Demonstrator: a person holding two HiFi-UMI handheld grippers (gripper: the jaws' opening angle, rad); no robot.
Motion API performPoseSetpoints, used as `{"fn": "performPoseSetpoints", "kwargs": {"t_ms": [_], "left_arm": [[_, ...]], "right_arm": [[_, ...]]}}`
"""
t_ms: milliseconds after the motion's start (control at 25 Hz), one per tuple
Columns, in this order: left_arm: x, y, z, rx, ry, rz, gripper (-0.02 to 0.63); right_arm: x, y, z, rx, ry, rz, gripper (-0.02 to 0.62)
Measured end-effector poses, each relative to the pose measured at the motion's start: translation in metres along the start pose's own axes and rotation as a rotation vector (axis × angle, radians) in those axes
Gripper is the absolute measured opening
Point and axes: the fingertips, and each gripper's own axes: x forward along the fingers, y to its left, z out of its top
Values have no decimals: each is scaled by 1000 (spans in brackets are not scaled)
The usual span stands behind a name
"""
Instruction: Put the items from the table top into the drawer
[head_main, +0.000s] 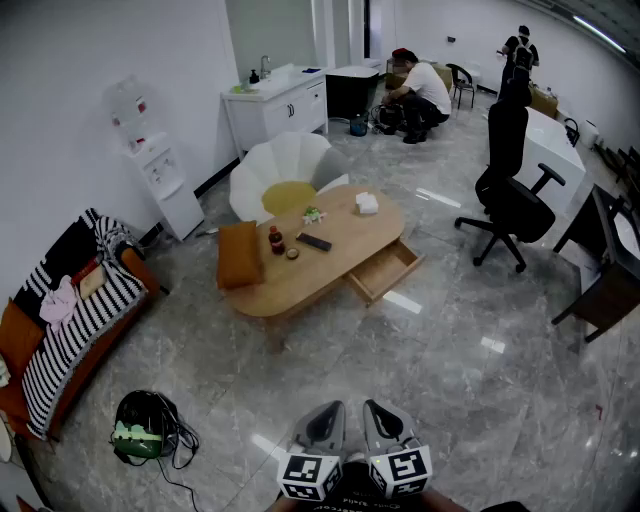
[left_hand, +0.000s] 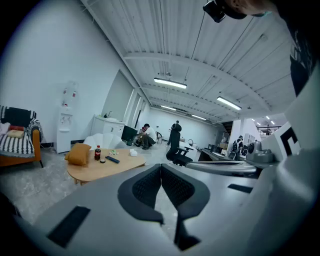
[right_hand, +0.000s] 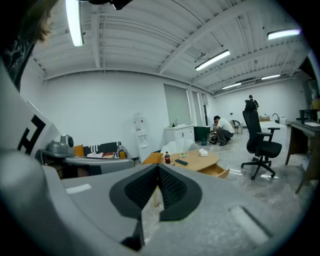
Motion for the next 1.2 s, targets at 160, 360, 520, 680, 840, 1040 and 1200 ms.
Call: {"fn": "performPoseSetpoints", "kwargs": {"t_ms": [160,360,520,680,840,1040,1200], "left_arm": [[-3,1,2,8,-9,3,11],[-9,7,-1,-5,-21,23,11],[-6,10,-5,-16,-11,19,11],[6,12,-5,-13,-6,-5,11],[29,27,-2,-31,9,-26,11],[64,45,14,-15,23,-67,11],[94,70,34,9,26,-96,11]], "right_arm": [[-1,4,-1,-9,-4,6,3],[-2,9,0,-11,-16,15,3],[0,8,-2,1,-7,8,3],[9,2,-4,18,6,-6,3],[30,-4,1,-2,-11,-24,3],[63,-23,13,7,-11,-68,3],[103,-27,32,22,-14,-70,3]]}}
